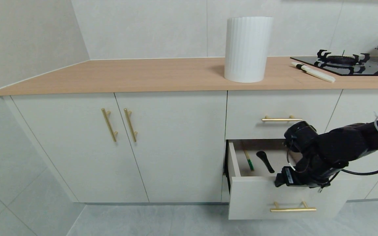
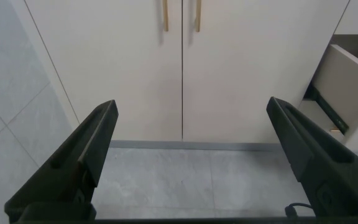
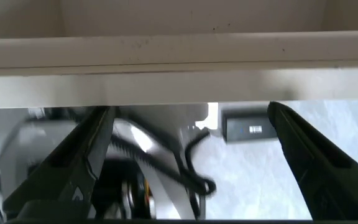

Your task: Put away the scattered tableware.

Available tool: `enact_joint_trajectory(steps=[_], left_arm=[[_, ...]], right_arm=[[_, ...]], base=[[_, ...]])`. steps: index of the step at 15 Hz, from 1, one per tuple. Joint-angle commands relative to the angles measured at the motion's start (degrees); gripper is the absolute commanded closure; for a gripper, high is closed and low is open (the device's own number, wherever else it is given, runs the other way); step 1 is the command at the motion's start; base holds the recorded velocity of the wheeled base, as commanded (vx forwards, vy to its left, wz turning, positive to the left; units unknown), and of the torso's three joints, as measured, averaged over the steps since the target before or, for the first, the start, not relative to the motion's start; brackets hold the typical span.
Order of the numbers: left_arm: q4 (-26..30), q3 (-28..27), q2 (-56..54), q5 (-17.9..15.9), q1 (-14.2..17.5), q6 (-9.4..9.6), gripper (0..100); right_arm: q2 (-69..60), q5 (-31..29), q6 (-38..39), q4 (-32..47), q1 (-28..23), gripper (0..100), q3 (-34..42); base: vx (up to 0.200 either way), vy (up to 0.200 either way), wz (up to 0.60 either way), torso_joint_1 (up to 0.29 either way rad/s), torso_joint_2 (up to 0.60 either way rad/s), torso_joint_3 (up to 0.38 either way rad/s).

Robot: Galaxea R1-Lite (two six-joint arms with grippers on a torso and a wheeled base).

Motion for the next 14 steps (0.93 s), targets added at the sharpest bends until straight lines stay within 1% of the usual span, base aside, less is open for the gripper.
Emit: enact_joint_trajectory(steps=[1, 4, 6, 9, 13, 14], left_arm=[[0.0, 0.0, 0.0, 0.0, 0.0, -0.01, 0], [0.0, 0.0, 0.0, 0.0, 0.0, -0.01, 0], [0.0, 0.0, 0.0, 0.0, 0.0, -0.01, 0], [0.0, 0.0, 0.0, 0.0, 0.0, -0.01, 0], [0.0, 0.0, 0.0, 0.0, 0.0, -0.01, 0], [0.0, 0.0, 0.0, 0.0, 0.0, -0.01, 0]], right_arm=[[4.3, 0.2, -0.1, 0.2, -1.2, 0, -4.2], [8.4, 0.2, -0.1, -0.2, -3.0, 0, -9.1], [9.7, 0.2, 0.0, -2.2, -3.4, 0, -10.3], [10.3, 0.2, 0.5, -8.4, -3.6, 0, -9.3], [11.3, 0.2, 0.3, -22.8, -4.4, 0, -3.6], [12.1, 0.1, 0.3, -24.8, -4.5, 0, -3.5]], base=[[0.000, 0.000, 0.00, 0.000, 0.00, 0.000], [0.000, 0.000, 0.00, 0.000, 0.00, 0.000], [0.000, 0.000, 0.00, 0.000, 0.00, 0.000], [0.000, 0.000, 0.00, 0.000, 0.00, 0.000], [0.000, 0.000, 0.00, 0.000, 0.00, 0.000], [0.000, 0.000, 0.00, 0.000, 0.00, 0.000]])
